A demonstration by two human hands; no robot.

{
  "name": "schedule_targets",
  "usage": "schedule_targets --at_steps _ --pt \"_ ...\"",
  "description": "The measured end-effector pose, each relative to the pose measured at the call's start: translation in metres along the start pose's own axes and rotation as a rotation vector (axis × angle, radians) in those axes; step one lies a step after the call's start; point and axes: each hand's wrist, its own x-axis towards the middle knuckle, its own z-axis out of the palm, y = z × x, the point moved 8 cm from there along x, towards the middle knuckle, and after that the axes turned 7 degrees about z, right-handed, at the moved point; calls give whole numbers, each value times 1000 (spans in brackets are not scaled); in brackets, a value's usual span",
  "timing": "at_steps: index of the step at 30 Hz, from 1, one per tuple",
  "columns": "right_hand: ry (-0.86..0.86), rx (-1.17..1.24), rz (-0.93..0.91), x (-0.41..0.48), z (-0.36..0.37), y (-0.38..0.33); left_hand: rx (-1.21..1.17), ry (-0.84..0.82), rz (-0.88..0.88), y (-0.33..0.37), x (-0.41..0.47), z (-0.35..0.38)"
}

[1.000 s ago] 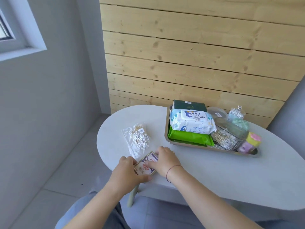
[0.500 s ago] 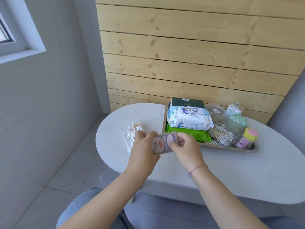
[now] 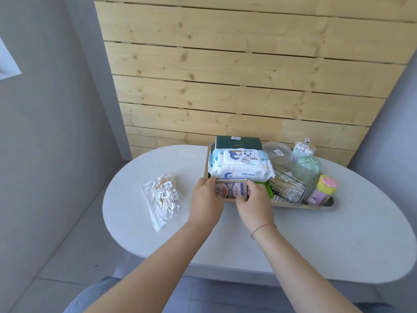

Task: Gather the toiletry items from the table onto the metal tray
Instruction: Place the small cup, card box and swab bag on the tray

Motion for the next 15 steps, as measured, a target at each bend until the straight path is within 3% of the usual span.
schedule_targets --at_steps 3,5,8,11,13,15 --pt "22 -283 42 0 2 0 207 -33 44 1 0 2" --pt "18 -344 71 -4 3 3 216 -65 51 2 2 3" --pt "143 -273 76 -14 -4 -1 36 38 28 -15 7 -19" --pt "369 -31 -160 -42 -14 -33 -125 245 -117 -57 11 -61" --pt "279 96 -320 -58 7 -58 -194 306 -344 -100 12 -84" --pt "18 82 -353 -63 48 -77 -276 251 -600 -139 7 -94"
